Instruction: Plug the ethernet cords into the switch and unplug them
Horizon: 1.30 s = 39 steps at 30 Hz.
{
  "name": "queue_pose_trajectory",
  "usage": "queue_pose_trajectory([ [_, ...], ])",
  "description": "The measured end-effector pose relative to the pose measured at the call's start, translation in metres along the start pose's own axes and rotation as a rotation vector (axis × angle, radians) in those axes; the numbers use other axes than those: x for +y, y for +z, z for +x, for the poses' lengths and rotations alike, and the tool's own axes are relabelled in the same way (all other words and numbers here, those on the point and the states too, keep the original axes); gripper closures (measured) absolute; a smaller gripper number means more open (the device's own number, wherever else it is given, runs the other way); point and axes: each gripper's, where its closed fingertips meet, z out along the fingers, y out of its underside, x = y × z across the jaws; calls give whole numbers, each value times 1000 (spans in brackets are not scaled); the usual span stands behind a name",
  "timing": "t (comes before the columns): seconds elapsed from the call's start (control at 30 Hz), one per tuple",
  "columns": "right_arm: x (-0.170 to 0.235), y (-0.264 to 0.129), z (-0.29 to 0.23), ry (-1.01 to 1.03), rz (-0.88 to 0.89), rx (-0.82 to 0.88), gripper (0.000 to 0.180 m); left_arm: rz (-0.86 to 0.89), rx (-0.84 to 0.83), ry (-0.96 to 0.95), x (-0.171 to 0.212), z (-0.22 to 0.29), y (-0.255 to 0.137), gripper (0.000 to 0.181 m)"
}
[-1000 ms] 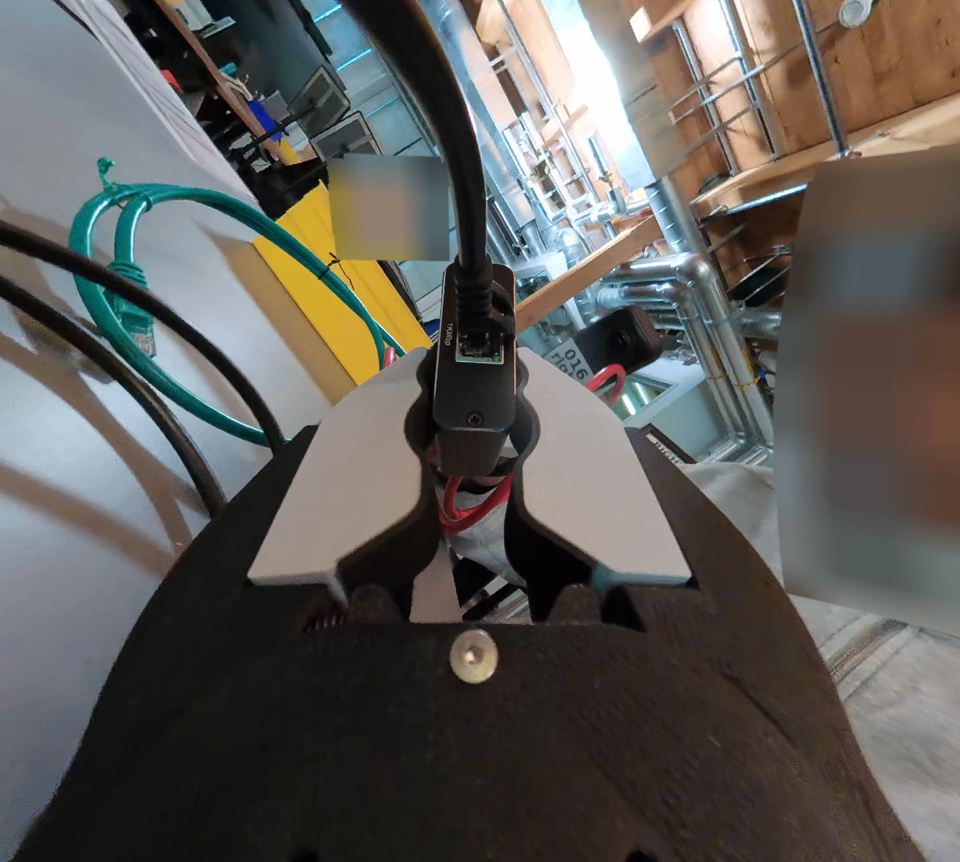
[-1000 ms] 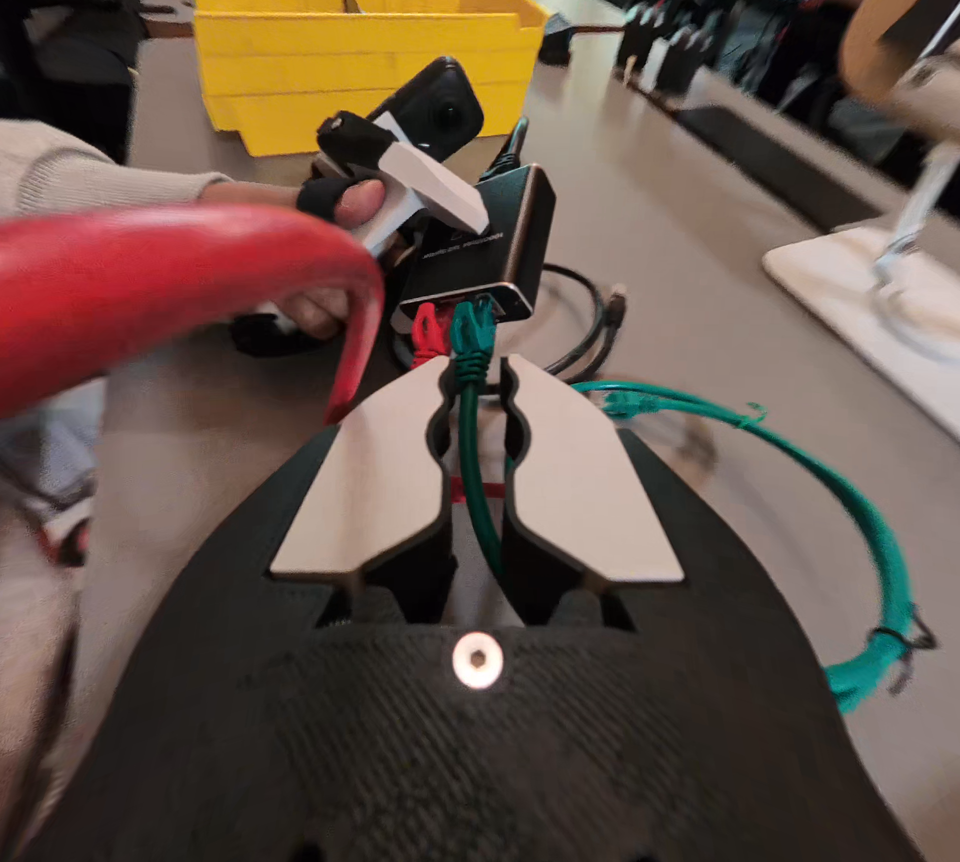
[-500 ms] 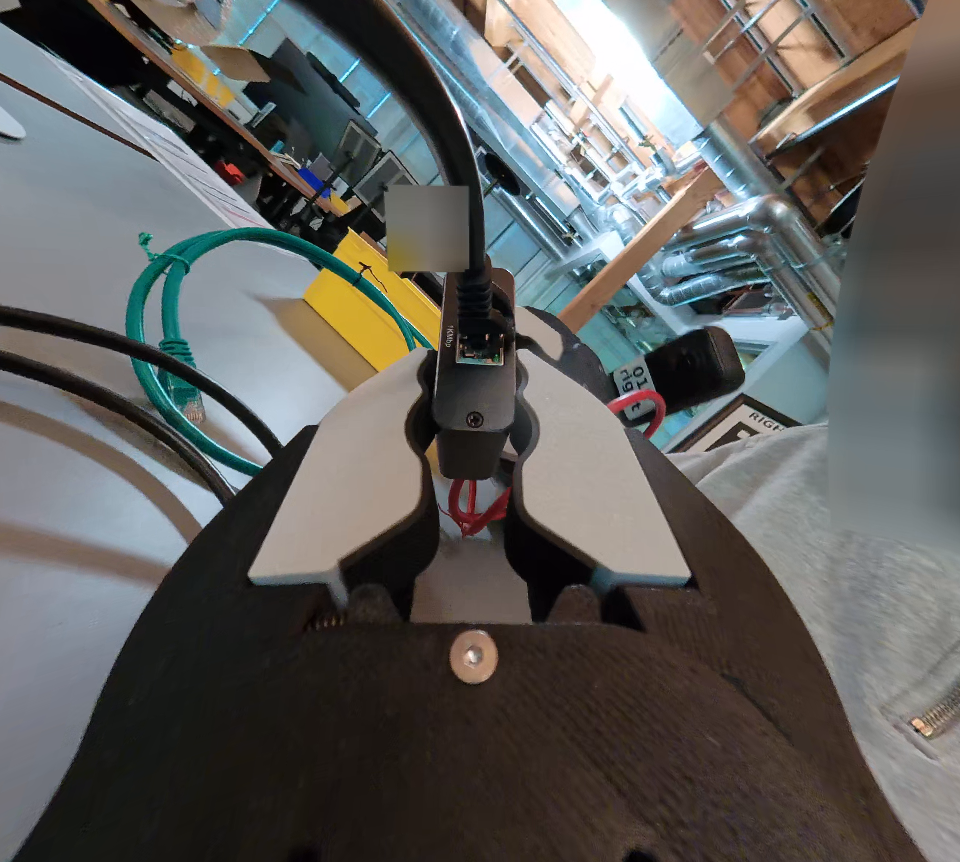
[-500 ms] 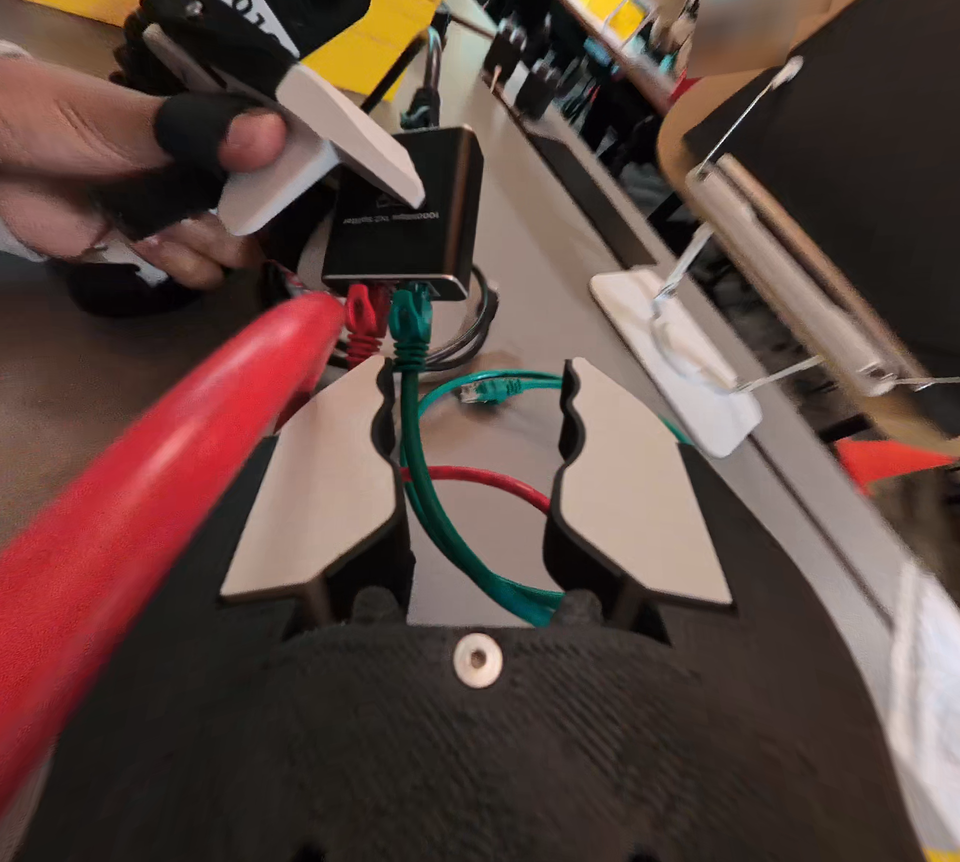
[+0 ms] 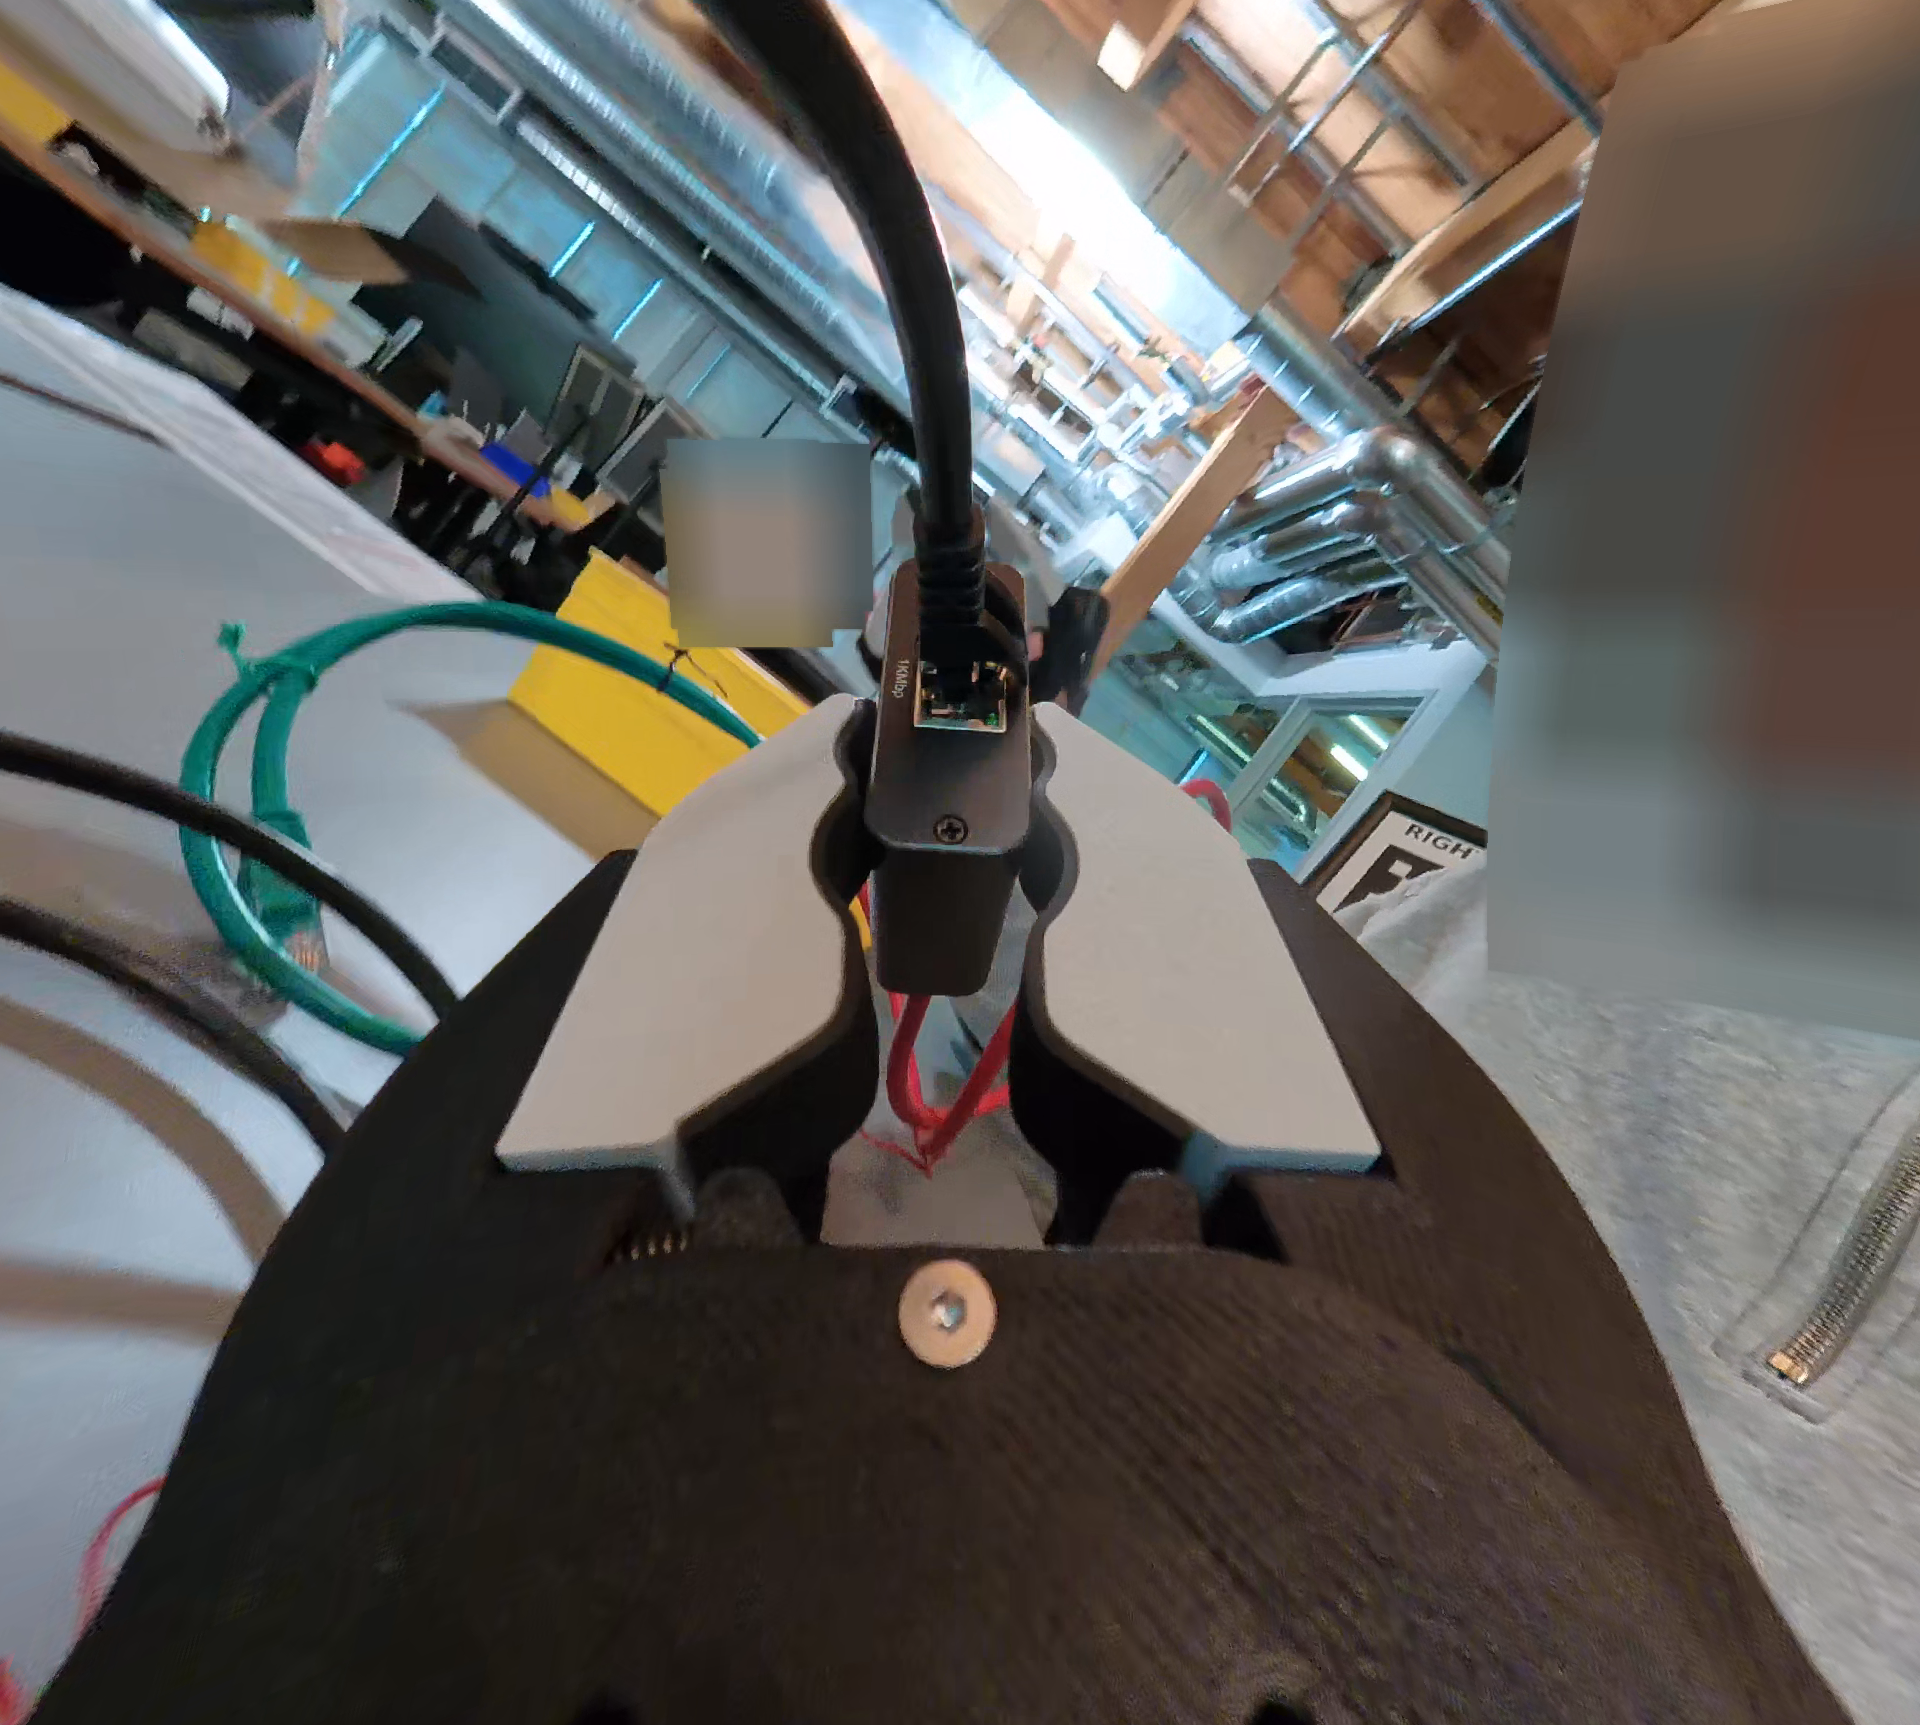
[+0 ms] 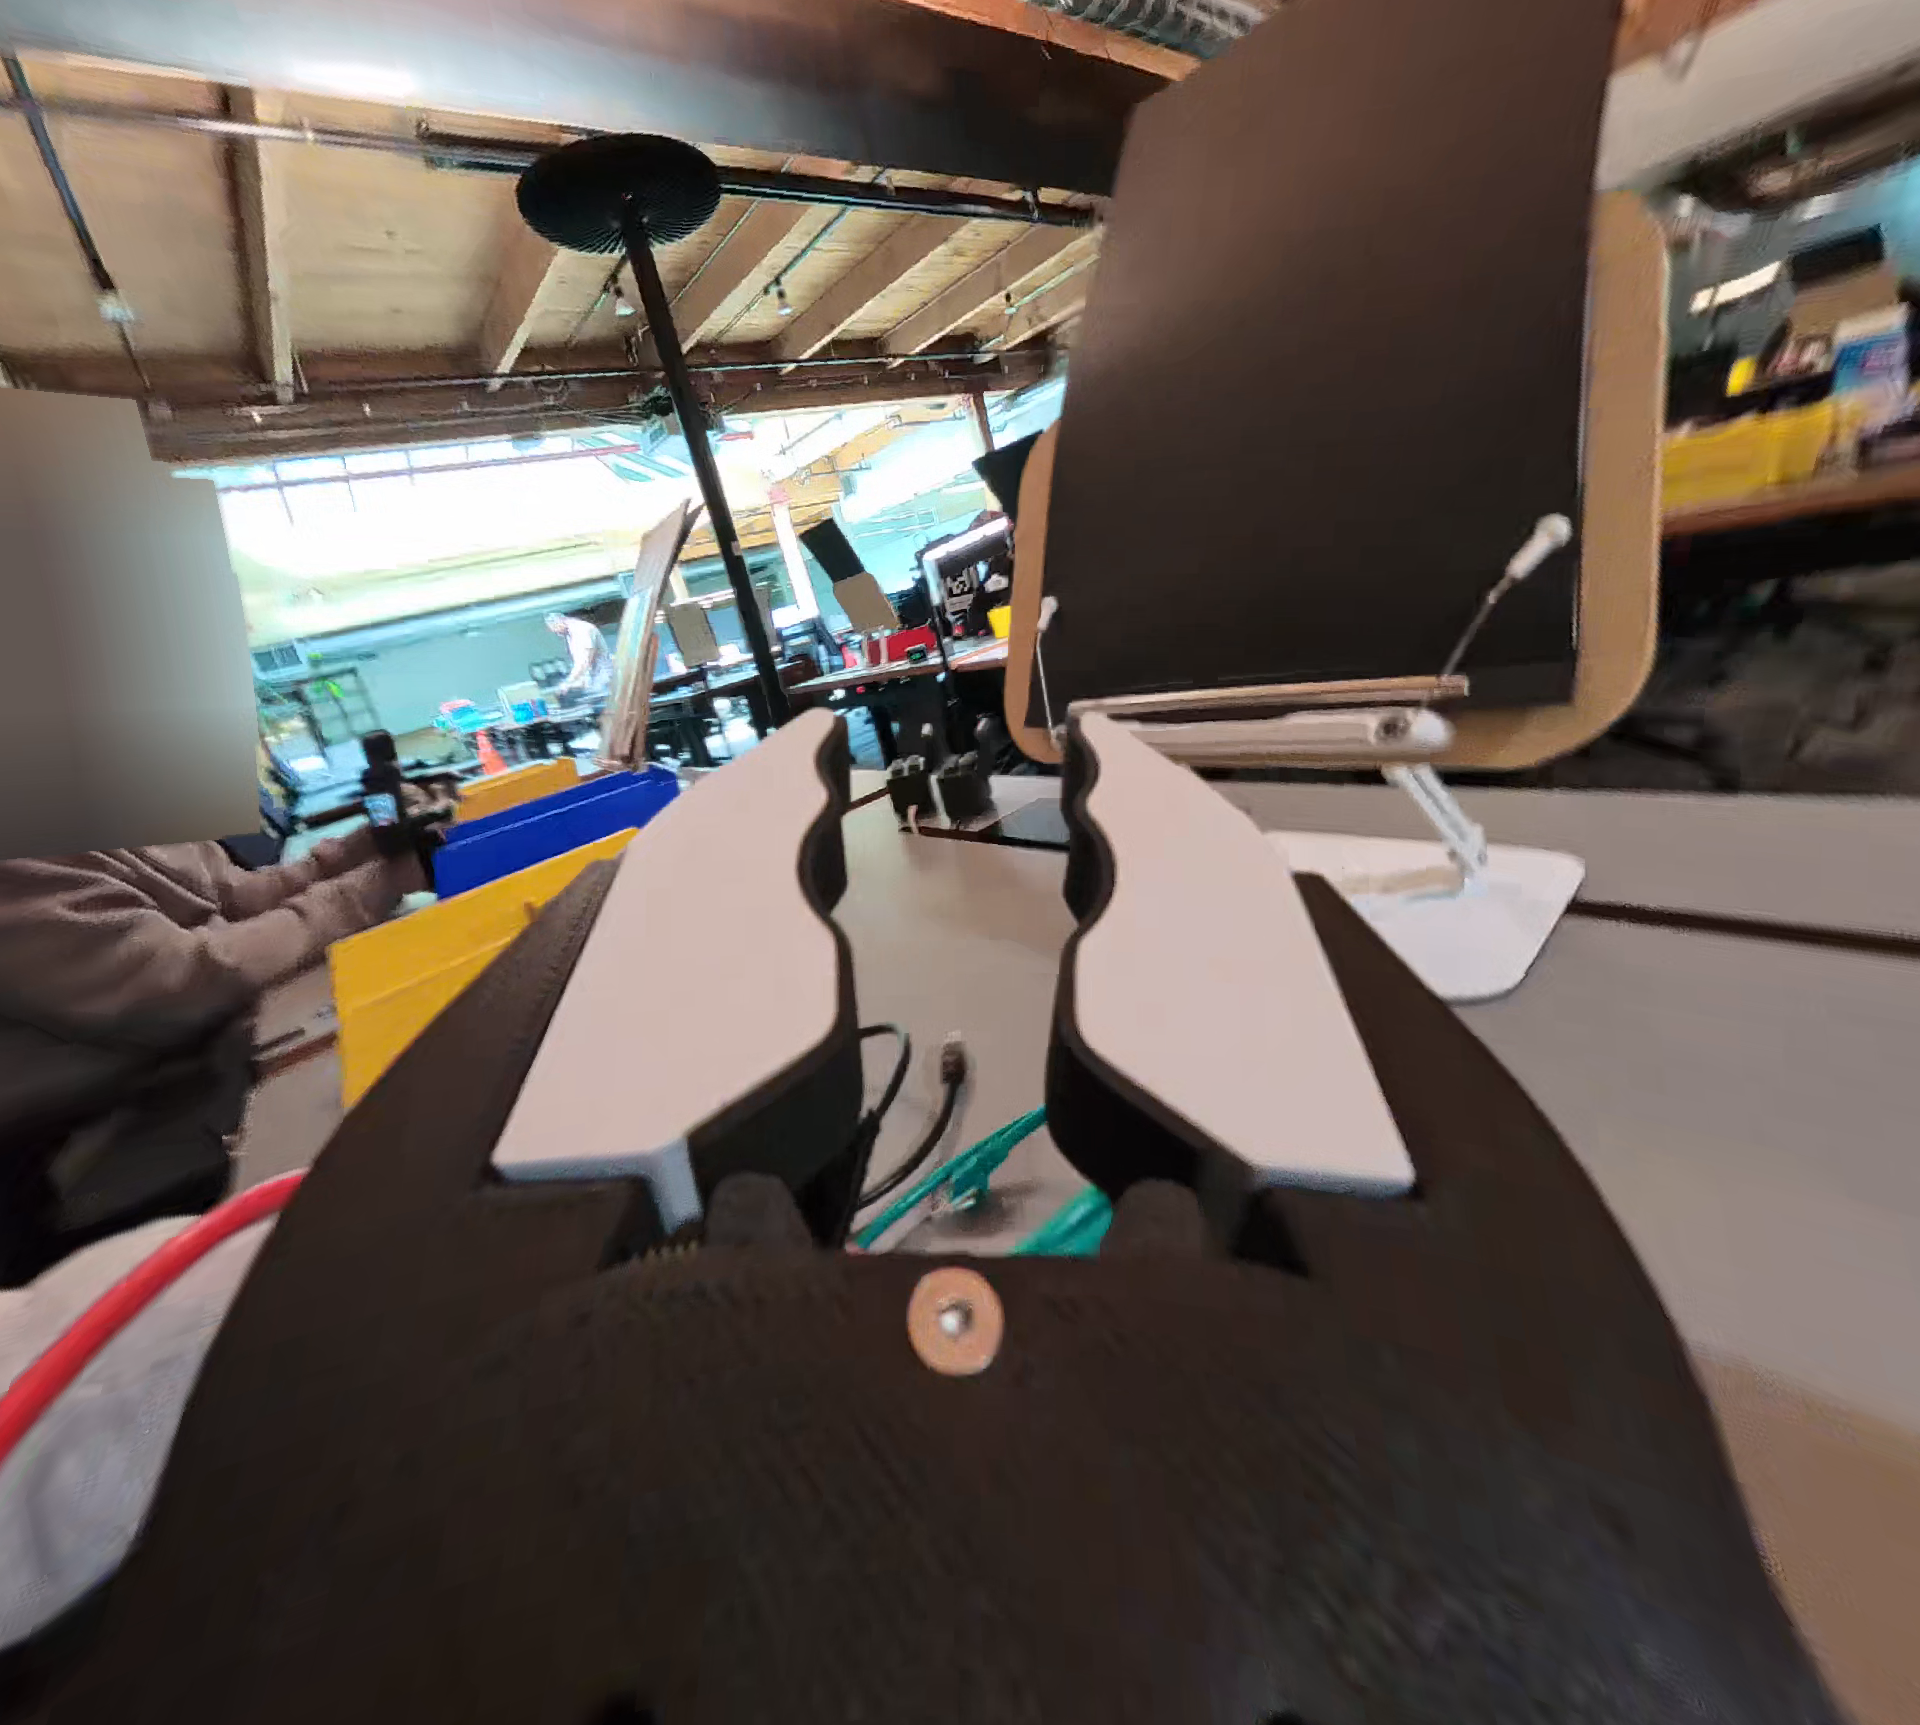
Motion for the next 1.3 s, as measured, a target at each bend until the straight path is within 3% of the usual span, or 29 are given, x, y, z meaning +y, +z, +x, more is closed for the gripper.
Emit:
queue_pose_trajectory([
  [0.13,20,9,-49,213,-125,-247,153,17,42,65,-7,11,-1,155],
  [0.27,111,21,-94,202,-588,-292,148,-21,81,85,1,19,5,155],
  [0.37,156,12,-115,226,-754,-320,147,-47,101,90,6,23,8,156],
  [0.5,165,12,-122,265,-752,-335,161,-48,107,85,9,24,11,156],
  [1.0,161,8,-121,109,-739,-365,166,-70,85,71,17,25,21,156],
  [1.3,164,4,-116,162,-766,-360,168,-161,-1,-77,30,13,24,153],
])
